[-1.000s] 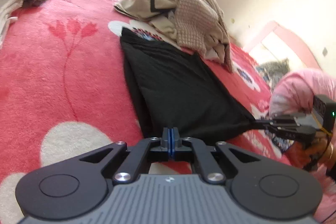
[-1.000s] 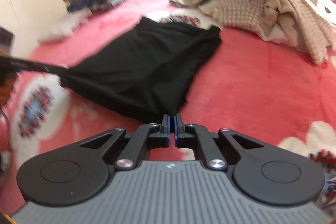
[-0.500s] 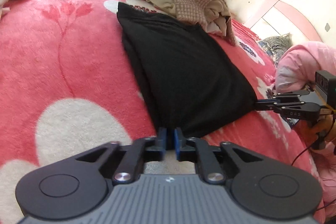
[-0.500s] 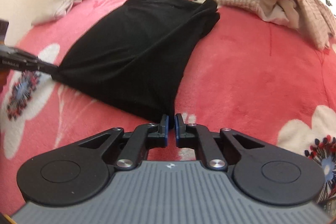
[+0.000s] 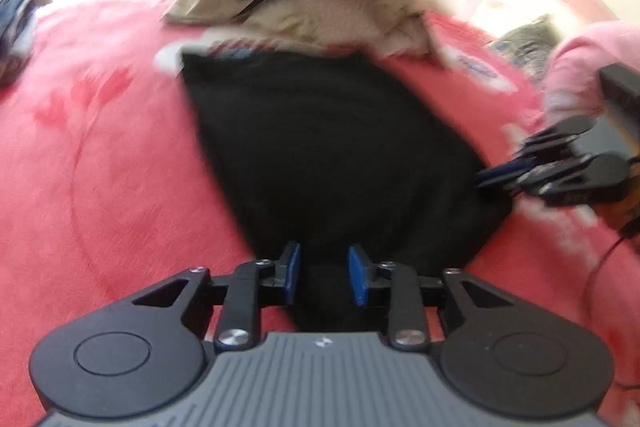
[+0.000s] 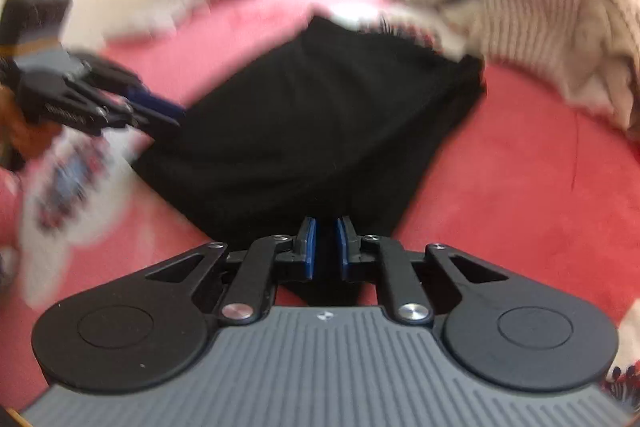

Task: Fold clothes
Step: 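Open both grippers and lift them off the folded black t-shirt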

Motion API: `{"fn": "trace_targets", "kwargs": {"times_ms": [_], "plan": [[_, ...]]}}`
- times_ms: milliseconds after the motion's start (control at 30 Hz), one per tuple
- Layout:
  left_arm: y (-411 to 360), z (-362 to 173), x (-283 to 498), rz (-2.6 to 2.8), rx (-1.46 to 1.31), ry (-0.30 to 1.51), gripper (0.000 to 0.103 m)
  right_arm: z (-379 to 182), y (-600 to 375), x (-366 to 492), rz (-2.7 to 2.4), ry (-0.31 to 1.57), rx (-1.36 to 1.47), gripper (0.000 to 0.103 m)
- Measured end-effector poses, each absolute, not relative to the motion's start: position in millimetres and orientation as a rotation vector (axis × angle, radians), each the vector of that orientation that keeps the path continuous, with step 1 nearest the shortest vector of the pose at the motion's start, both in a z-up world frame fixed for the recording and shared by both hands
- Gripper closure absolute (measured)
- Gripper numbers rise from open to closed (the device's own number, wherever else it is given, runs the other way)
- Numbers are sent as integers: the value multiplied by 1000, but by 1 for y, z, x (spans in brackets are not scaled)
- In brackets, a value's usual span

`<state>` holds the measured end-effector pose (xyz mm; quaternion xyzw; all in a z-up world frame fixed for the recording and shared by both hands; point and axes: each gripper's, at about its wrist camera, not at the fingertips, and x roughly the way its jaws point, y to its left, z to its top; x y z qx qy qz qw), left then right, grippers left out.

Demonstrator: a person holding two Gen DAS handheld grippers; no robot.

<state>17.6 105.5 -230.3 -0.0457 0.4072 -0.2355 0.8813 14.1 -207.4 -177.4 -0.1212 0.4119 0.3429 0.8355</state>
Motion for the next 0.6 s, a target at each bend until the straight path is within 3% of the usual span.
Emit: {"fn": "trace_targets", "kwargs": {"times_ms": [67,100,333,600], "plan": [[114,-230,18,-484,-140,854,79,-179,-231,25,669,889,-132,96],[117,-229,19,-474,-148,857,79,-179,-243,29,634,892,-81,90],[126,-212,41,-412,-148,810,69,-146,-258,60,539,778,-19,90],[100,-209,87,-378,-31,760,65,-138,-146,125,770,669,-299,89]]}}
